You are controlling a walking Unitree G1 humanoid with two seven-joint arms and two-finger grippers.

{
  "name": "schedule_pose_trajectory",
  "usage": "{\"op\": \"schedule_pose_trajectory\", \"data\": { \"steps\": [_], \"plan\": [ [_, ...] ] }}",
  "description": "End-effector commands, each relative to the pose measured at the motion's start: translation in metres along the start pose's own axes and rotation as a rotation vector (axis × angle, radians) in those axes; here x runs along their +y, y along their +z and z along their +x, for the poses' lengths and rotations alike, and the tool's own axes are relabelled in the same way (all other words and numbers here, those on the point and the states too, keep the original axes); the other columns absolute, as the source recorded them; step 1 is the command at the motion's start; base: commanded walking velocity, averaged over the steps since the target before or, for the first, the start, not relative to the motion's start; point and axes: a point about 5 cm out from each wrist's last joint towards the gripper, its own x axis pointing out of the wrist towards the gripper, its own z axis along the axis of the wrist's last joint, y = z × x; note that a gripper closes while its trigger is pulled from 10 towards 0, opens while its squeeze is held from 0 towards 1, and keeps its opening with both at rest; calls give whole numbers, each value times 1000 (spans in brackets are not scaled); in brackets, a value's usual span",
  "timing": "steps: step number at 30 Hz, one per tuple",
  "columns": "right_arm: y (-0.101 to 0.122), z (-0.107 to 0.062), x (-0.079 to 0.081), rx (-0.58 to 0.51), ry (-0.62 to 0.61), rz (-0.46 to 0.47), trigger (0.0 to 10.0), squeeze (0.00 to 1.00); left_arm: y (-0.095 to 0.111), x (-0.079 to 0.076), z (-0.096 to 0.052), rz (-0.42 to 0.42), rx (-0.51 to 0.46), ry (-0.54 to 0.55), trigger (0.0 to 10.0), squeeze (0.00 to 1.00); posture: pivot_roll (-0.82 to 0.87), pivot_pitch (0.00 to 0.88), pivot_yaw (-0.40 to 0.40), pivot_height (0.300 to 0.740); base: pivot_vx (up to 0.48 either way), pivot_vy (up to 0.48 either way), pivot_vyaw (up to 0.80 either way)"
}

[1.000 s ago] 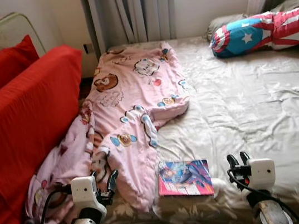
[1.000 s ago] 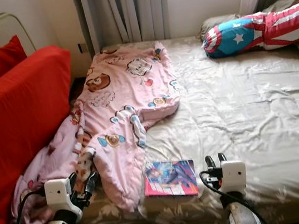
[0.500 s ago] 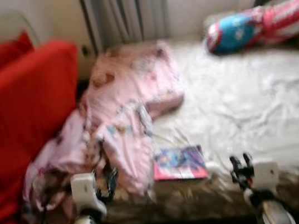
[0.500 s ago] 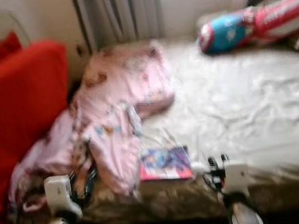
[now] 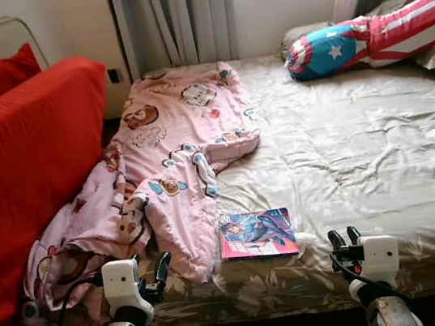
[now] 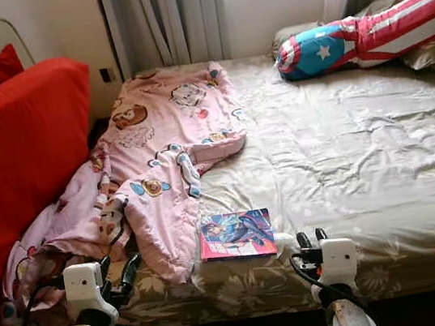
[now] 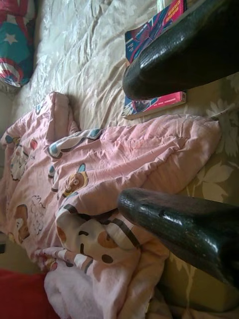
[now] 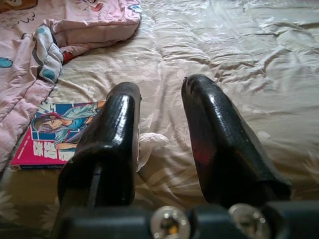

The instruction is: Clean up the room

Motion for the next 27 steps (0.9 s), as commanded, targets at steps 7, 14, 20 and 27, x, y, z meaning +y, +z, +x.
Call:
{"op": "schedule_pose_trajectory", "data": {
  "steps": [7,14,20,27],
  "plan": [
    [5,3,-1,-18,-2,7,10000,0,6,0,3,4,-2,-11,10000,0,-41,34,-9,641,242,0,0],
    [5,5,2,-13,15,0,10000,0,8,1,4,4,-4,-7,10000,0,-35,44,-9,641,245,0,0],
    [5,6,3,-12,17,-2,10000,0,8,0,4,4,-3,-8,10000,0,-33,50,-9,641,290,0,0],
    [3,5,5,0,39,-11,10000,0,9,2,5,7,-6,-5,10000,0,-28,59,-9,641,332,0,0]
  ]
}}
